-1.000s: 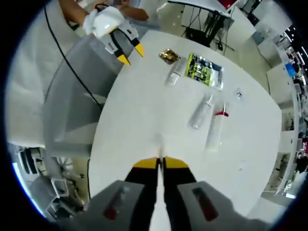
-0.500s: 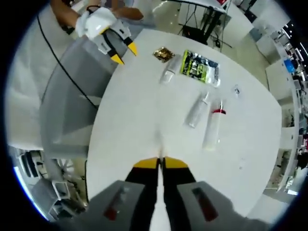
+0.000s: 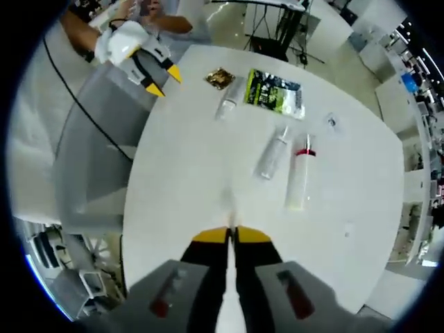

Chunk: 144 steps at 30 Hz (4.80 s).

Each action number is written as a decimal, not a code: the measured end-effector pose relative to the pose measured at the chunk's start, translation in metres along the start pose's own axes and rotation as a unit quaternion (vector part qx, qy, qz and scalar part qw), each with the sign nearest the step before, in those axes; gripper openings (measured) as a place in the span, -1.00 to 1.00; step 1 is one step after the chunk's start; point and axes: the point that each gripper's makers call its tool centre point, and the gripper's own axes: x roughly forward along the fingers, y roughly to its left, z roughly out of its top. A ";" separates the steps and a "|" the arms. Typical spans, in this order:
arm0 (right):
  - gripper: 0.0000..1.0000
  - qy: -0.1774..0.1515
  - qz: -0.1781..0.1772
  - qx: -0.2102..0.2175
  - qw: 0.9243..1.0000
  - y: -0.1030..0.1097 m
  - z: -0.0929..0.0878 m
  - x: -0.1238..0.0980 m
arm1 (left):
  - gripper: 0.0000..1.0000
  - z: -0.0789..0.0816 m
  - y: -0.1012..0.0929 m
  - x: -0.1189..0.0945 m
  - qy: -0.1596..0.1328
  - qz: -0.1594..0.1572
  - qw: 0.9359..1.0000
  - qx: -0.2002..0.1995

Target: Arrange the skincare products in the storage area until every visible bottle or jar stands upright without overlapping.

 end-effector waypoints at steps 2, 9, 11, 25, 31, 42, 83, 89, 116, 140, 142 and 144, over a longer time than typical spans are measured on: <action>-0.97 -0.002 0.001 0.002 1.000 -0.001 0.001 0.000 | -0.42 -0.001 0.000 0.000 0.001 0.000 1.000 -0.001; -0.97 -0.002 0.003 0.000 1.000 -0.002 0.004 0.001 | -0.42 -0.001 0.001 0.000 0.001 0.002 1.000 -0.003; -0.97 -0.001 0.004 0.000 1.000 -0.003 0.003 0.001 | -0.42 0.000 0.001 -0.001 0.000 0.002 1.000 -0.005; -0.97 0.001 0.008 0.004 1.000 -0.004 0.005 0.002 | -0.42 -0.001 0.002 -0.001 -0.001 0.006 1.000 -0.008; -0.97 0.002 0.007 0.003 1.000 -0.004 0.005 0.002 | -0.42 -0.001 0.002 -0.001 0.000 0.005 1.000 -0.007; -0.98 0.004 -0.002 0.005 1.000 -0.009 -0.003 0.000 | -0.42 -0.002 -0.001 0.000 0.004 0.001 1.000 -0.006; -0.96 -0.015 -0.049 0.055 0.997 -0.066 -0.014 0.000 | -0.43 -0.006 -0.002 0.001 0.014 -0.002 1.000 -0.007; -0.95 -0.018 -0.053 0.059 0.997 -0.070 -0.011 0.001 | -0.43 -0.007 -0.003 0.001 0.017 -0.006 1.000 -0.005; -0.82 -0.051 -0.116 0.094 0.987 -0.072 -0.015 0.006 | -0.44 -0.004 -0.015 0.003 0.014 -0.031 0.999 0.025; -0.82 -0.073 -0.089 0.091 0.989 -0.078 -0.015 0.015 | -0.43 -0.007 -0.017 0.004 0.023 -0.036 0.999 0.034; -0.84 -0.077 -0.091 0.079 0.990 -0.079 -0.014 0.015 | -0.43 -0.007 -0.017 0.004 0.023 -0.036 0.999 0.032; -0.85 -0.095 -0.090 0.074 0.989 -0.081 -0.010 0.014 | -0.43 -0.008 -0.017 0.004 0.025 -0.037 0.998 0.033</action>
